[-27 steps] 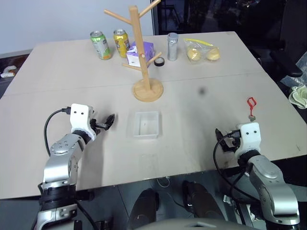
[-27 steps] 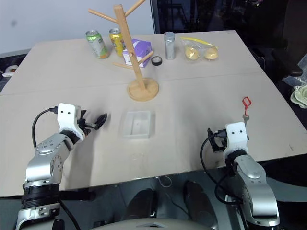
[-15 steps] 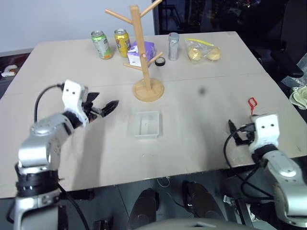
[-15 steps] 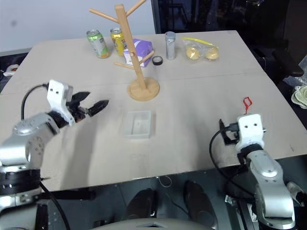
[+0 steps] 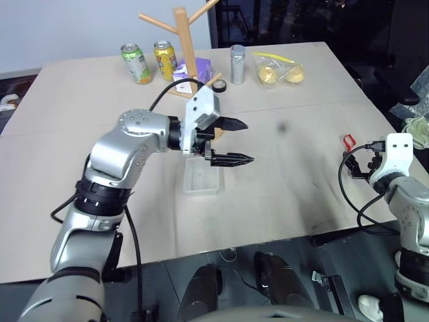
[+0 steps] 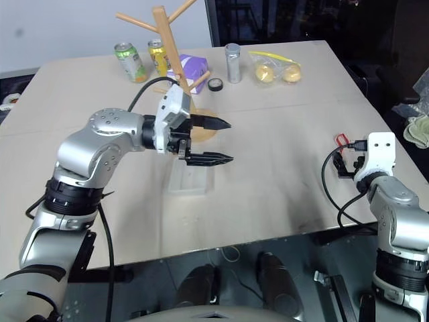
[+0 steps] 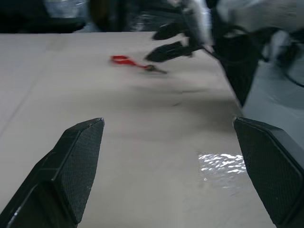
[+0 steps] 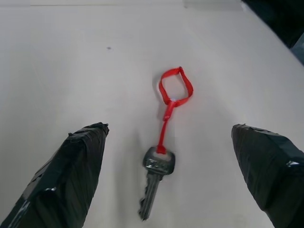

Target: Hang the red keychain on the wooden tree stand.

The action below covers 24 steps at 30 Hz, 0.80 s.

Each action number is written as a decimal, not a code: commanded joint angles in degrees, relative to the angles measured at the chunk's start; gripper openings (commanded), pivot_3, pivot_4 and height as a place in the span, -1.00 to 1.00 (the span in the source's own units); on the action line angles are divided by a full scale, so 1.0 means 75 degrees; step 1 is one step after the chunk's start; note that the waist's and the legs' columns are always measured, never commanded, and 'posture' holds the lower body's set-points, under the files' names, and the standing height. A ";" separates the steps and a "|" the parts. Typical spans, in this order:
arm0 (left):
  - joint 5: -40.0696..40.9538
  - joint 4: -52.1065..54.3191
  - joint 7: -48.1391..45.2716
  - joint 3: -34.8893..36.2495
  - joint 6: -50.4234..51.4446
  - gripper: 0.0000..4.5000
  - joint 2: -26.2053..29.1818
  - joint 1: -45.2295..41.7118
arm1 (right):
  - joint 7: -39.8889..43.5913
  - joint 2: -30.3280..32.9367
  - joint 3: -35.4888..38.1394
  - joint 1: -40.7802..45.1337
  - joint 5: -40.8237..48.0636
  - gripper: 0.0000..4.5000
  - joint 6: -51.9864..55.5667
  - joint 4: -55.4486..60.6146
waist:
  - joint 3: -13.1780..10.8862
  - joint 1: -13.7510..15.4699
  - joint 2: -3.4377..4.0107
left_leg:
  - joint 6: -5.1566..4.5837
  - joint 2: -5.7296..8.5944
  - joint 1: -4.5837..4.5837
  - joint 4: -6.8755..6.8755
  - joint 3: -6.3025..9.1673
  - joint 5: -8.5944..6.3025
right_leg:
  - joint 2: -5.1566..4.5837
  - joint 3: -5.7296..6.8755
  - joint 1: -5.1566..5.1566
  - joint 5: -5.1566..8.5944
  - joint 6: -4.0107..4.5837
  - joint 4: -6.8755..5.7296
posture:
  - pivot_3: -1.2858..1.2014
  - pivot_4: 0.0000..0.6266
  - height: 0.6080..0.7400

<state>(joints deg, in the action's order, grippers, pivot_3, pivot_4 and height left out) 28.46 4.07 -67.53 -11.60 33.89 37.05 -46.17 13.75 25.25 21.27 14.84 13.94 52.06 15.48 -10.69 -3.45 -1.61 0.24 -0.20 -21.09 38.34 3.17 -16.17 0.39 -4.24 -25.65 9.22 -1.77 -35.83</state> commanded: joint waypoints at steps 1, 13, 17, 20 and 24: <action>-0.0438 -0.0522 -0.0218 -0.0166 -0.0734 1.00 -0.0334 -0.0313 | 0.0268 0.0268 0.0157 0.0429 0.0125 0.98 -0.0468 -0.0919 | 0.0000 -0.0007 0.0000 | 0.0000 0.0002 -0.0001 0.0002 -0.0002 0.0000 | -0.0001 -0.0002 0.0001 0.0000 -0.0001 0.0001 | 0.03 -0.52 1.00; 0.0212 -0.0494 -0.0047 0.1613 0.0708 1.00 0.0979 0.0027 | 0.0944 0.1337 -0.0332 -0.0010 0.0708 0.98 0.0055 0.2111 | -0.0027 -0.0159 0.0045 | -0.0004 -0.0002 -0.0005 -0.0004 -0.0026 -0.0002 | 0.0004 -0.0030 -0.0019 -0.0017 -0.0033 -0.0004 | 0.03 -0.52 1.00; 0.0366 -0.0268 -0.0439 0.2117 0.1310 1.00 0.2267 0.0786 | 0.1498 0.1144 -0.0070 0.0774 0.3170 0.98 0.1994 0.3579 | -0.0024 -0.0264 0.0036 | -0.0006 -0.0038 0.0013 -0.0004 -0.0022 -0.0004 | 0.0044 -0.0028 -0.0011 -0.0016 -0.0031 -0.0004 | 0.03 -0.52 1.00; -0.0062 -0.0207 -0.0663 0.1970 0.0657 1.00 0.2751 0.1572 | 0.1966 0.1178 -0.0069 0.1411 0.4380 0.98 0.2513 0.3428 | -0.0025 -0.0221 0.0040 | -0.0006 -0.0042 0.0033 -0.0005 -0.0022 -0.0004 | 0.0047 -0.0026 0.0000 0.0003 0.0001 -0.0006 | 0.03 -0.52 1.00; -0.0572 -0.0334 -0.0492 0.1668 -0.0006 1.00 0.2648 0.1931 | 0.2786 0.1640 -0.0477 0.1986 0.5149 0.98 0.2534 0.2908 | -0.0031 -0.0023 0.0029 | -0.0006 -0.0033 0.0012 0.0000 -0.0020 -0.0004 | 0.0035 -0.0021 -0.0004 0.0004 0.0002 0.0005 | 0.03 -0.52 1.00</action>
<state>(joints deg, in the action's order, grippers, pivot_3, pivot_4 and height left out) 25.63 1.20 -71.94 0.63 36.55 56.76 -30.77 32.12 36.21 17.70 28.40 50.04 71.31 37.39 -10.92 -3.62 -1.40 0.20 -0.40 -21.02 38.35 3.02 -16.20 0.57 -4.38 -25.67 9.25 -1.75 -35.78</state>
